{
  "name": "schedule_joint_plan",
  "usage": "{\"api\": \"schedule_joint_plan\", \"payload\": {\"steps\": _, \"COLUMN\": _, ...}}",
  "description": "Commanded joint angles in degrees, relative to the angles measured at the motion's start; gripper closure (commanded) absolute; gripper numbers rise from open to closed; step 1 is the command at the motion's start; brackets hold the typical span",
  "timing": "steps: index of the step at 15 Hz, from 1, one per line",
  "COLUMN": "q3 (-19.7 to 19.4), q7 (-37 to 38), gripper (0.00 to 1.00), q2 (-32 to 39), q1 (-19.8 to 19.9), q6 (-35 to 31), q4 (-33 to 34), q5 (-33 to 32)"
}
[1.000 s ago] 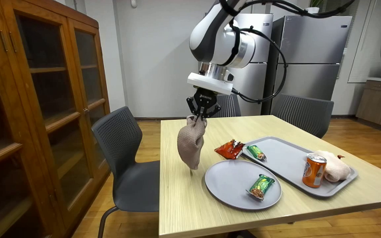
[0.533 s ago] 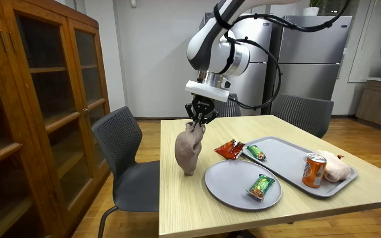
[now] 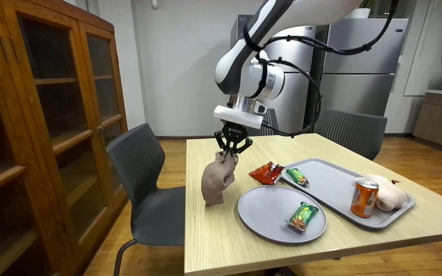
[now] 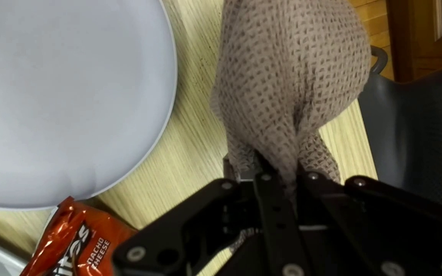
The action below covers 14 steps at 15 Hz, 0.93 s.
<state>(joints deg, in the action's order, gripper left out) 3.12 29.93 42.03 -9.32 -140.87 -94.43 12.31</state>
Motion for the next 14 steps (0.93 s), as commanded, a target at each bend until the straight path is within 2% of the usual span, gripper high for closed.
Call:
{"api": "schedule_joint_plan", "payload": {"steps": 1, "q3": -1.6, "q7": 3.4, "gripper": 0.98, "q2": 2.8, "q1": -1.6, "q6": 2.4, "q4": 4.2, "q5": 0.8}}
{"api": "schedule_joint_plan", "payload": {"steps": 12, "q3": -2.3, "q7": 8.4, "gripper": 0.98, "q2": 7.4, "q1": -1.9, "q6": 5.6, "q4": 9.4, "q5": 0.5}}
{"api": "schedule_joint_plan", "payload": {"steps": 13, "q3": -2.2, "q7": 8.7, "gripper": 0.75, "q2": 7.6, "q1": -1.9, "q6": 5.8, "q4": 9.6, "q5": 0.7}}
{"api": "schedule_joint_plan", "payload": {"steps": 14, "q3": -2.2, "q7": 8.9, "gripper": 0.64, "q2": 7.5, "q1": -1.9, "q6": 5.9, "q4": 9.6, "q5": 0.7}}
